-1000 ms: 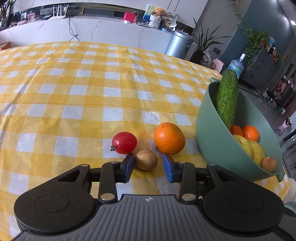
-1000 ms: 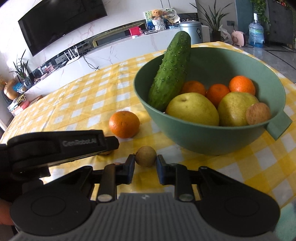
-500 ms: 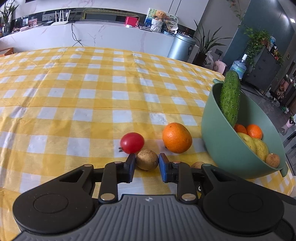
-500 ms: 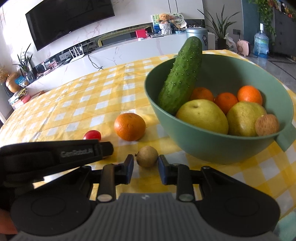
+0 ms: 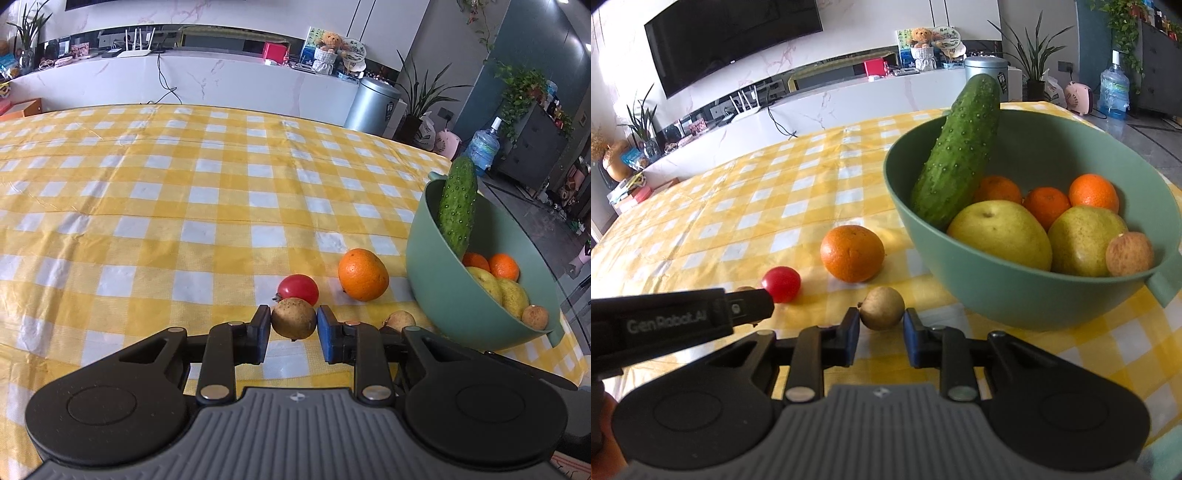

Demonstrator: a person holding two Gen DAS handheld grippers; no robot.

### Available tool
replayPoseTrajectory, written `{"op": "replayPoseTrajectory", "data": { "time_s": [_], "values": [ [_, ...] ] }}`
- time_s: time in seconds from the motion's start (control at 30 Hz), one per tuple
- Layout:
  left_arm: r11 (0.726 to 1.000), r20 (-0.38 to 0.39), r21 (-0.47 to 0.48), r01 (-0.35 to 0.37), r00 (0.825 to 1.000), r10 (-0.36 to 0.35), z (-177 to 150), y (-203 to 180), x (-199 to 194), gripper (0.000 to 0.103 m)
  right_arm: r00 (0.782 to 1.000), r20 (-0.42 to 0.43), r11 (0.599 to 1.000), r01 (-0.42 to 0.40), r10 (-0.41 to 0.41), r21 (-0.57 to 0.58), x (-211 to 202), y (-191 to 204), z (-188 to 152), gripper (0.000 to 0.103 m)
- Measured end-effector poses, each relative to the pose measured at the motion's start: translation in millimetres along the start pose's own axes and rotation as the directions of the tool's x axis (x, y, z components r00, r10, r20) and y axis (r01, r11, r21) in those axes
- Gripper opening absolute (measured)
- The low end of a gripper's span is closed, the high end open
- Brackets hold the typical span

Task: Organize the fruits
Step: 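Grasp a brown nut with the left tool while the right tool grasps another nut, then carry both held nuts up over the green colander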

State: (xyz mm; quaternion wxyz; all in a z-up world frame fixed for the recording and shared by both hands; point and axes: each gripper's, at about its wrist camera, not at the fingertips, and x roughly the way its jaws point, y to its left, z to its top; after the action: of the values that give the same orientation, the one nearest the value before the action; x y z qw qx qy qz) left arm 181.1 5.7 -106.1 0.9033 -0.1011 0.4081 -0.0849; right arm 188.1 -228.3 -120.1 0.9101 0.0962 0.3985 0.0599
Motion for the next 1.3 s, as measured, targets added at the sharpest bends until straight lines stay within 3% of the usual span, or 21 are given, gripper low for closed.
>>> {"op": "replayPoseTrajectory", "data": {
  "time_s": [0.37,0.63,0.97,1.3],
  "values": [
    [1.000,0.052,0.028,-0.008,0.999,0.007,2.3,-17.1,-36.5,0.030,0.989,0.107,0.994,-0.097,0.102,-0.048,-45.0,-3.2,-4.7,0.022],
    [0.999,0.091,0.049,-0.007,0.996,0.002,5.1,-35.5,-58.1,0.030,0.977,0.178,0.993,-0.113,0.116,-0.029,-89.2,-22.8,-1.6,0.022],
    [0.990,0.126,0.135,0.045,0.990,-0.062,9.6,-82.1,-71.7,0.030,0.962,0.263,0.996,-0.058,0.075,-0.070,-135.2,-55.7,21.7,0.022],
    [0.971,0.114,0.217,0.098,0.986,-0.125,19.9,-133.4,-56.4,0.030,0.969,0.246,0.986,0.063,-0.023,-0.157,-139.0,-94.4,39.7,0.022]
  ]
}}
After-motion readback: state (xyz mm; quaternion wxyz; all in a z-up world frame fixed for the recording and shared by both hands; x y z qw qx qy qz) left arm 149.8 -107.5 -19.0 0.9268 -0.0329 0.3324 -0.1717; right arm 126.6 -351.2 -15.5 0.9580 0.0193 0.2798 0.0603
